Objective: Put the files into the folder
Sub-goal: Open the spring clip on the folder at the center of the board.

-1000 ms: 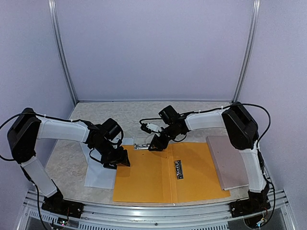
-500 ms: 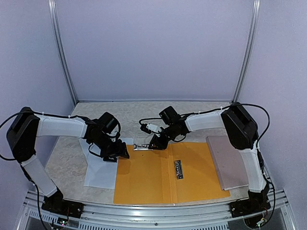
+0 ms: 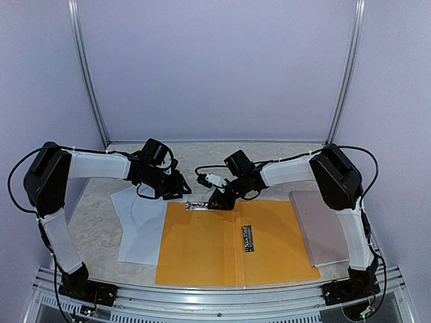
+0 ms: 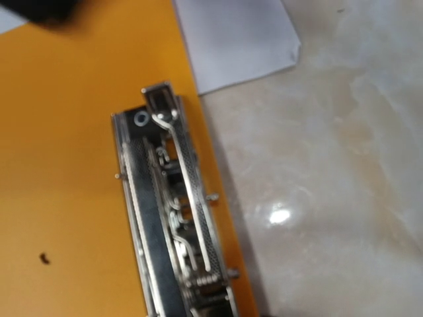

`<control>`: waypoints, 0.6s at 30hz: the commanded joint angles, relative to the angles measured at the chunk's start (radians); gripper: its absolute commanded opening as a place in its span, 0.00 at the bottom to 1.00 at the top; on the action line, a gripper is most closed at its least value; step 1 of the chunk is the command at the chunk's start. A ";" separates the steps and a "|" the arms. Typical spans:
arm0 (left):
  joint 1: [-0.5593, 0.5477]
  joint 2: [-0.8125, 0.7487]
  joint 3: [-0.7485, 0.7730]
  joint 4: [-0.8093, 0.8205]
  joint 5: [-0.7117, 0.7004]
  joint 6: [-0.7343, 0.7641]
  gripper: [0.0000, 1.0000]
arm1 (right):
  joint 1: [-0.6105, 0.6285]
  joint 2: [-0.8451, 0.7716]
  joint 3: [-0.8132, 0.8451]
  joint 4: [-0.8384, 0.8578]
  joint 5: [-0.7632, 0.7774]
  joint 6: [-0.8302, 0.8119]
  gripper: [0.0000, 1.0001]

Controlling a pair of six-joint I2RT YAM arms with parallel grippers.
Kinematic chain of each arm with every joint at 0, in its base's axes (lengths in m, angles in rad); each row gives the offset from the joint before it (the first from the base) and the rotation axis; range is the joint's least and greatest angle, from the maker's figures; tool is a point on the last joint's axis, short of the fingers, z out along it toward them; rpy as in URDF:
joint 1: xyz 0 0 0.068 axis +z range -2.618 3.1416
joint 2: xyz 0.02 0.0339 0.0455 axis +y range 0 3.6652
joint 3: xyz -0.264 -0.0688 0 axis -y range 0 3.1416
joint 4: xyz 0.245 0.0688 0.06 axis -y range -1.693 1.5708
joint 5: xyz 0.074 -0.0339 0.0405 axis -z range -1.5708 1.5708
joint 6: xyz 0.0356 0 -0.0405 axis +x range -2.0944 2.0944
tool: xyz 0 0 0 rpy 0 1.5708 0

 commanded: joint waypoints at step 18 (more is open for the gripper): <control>0.048 0.156 0.054 0.013 0.087 0.045 0.17 | -0.003 0.040 -0.053 -0.076 0.035 0.003 0.16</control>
